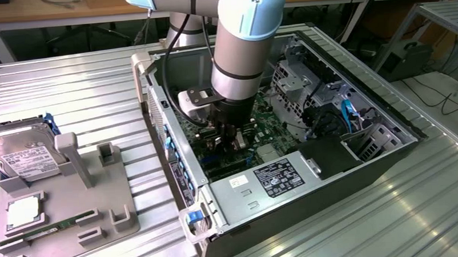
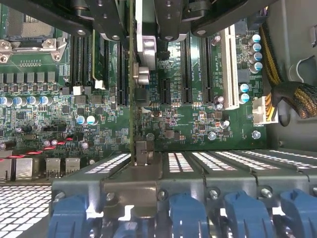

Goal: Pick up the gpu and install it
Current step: 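Insert the gpu into the slot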

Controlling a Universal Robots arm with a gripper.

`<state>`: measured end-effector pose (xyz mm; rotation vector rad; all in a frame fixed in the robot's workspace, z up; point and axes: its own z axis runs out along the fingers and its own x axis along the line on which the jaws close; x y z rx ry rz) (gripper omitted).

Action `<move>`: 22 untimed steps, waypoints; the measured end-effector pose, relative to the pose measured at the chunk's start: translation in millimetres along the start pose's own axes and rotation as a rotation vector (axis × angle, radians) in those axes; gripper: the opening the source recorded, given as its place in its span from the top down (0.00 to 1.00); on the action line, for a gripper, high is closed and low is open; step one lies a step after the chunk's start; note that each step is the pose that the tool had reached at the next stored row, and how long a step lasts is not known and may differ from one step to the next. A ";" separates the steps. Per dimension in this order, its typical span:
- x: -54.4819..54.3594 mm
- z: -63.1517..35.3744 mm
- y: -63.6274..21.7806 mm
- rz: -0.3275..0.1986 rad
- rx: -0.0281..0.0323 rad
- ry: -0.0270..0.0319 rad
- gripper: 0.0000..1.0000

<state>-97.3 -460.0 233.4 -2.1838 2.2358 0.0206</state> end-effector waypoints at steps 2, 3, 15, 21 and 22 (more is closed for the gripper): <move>0.0 0.0 0.0 0.000 -0.0007 0.0002 0.71; 0.0 0.0 0.0 0.000 -0.0012 0.0005 0.71; 1.0 0.5 0.0 -0.015 -0.0065 0.0047 0.71; -1.7 0.8 0.0 -0.018 -0.0065 0.0062 0.71; -2.0 0.8 0.0 -0.018 -0.0065 0.0062 0.71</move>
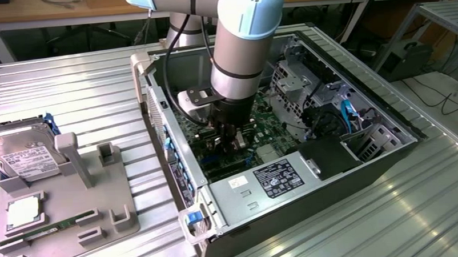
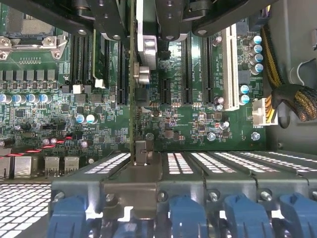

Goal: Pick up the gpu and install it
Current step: 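Insert the gpu into the slot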

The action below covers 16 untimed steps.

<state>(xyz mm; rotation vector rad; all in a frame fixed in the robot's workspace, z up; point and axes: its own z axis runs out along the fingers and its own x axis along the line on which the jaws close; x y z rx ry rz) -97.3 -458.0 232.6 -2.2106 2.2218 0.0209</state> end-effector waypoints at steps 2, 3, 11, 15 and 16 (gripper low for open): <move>-0.4 0.1 0.0 0.000 0.0000 0.0000 0.71; -0.4 0.0 0.0 0.000 0.0000 0.0000 0.71; -0.4 0.3 0.0 0.000 -0.0004 0.0001 0.71; -0.6 0.6 -0.6 0.000 -0.0007 0.0000 0.71; -0.8 0.9 -1.4 0.000 -0.0004 -0.0005 0.71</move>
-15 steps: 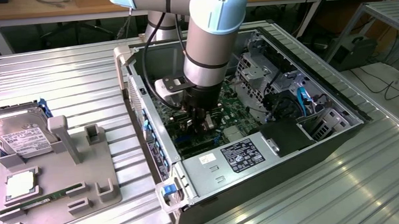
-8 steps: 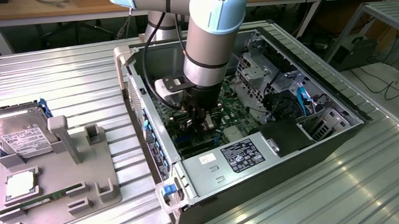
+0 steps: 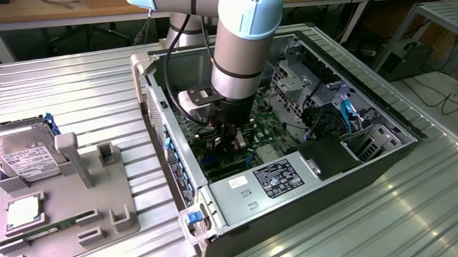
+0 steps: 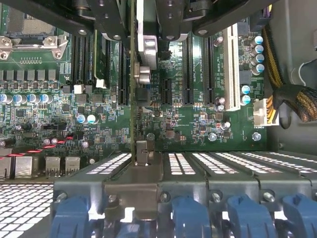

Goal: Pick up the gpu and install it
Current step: 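Insert the gpu into the slot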

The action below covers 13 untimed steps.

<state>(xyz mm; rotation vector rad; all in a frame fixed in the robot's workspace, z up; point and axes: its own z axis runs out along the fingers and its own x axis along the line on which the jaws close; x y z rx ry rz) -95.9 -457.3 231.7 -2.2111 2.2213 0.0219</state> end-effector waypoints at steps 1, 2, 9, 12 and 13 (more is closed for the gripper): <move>-0.1 0.2 -0.8 0.000 -0.0001 -0.0001 0.71; -0.1 0.2 -1.3 0.000 -0.0002 0.0002 0.71; -0.2 0.3 -1.1 -0.001 -0.0004 0.0005 0.71; -0.1 0.4 -0.4 -0.003 -0.0004 0.0006 0.71; -0.1 0.7 -0.1 -0.003 -0.0002 0.0005 0.71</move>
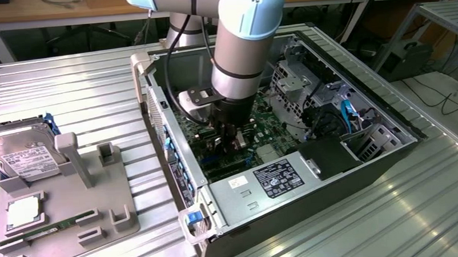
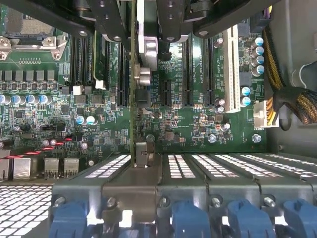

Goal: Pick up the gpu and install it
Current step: 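Insert the gpu into the slot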

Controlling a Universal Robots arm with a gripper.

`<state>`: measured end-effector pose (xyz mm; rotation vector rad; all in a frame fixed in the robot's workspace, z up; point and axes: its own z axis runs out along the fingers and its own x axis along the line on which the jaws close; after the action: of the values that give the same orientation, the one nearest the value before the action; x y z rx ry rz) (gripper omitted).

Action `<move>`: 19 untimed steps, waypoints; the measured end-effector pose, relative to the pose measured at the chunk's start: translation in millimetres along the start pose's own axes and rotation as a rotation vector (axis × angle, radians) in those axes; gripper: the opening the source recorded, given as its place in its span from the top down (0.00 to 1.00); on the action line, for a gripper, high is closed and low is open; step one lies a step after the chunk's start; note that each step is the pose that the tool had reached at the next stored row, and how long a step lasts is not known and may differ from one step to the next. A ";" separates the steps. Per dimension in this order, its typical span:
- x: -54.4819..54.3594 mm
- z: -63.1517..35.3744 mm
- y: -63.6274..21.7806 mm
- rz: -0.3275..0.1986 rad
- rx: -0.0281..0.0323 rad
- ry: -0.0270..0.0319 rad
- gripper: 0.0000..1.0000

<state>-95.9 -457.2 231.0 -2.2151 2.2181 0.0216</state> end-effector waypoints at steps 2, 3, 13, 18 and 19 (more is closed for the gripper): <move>0.0 0.9 0.5 0.000 -0.0001 0.0001 0.71; 0.1 1.5 0.7 0.000 -0.0003 0.0002 0.71; 0.1 4.4 3.4 -0.004 0.0009 0.0001 0.71; -0.3 3.0 3.4 -0.007 0.0024 0.0001 0.64; -0.8 -5.0 3.5 -0.007 0.0049 -0.0001 0.64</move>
<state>-99.3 -456.4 236.0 -2.2205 2.2075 0.0162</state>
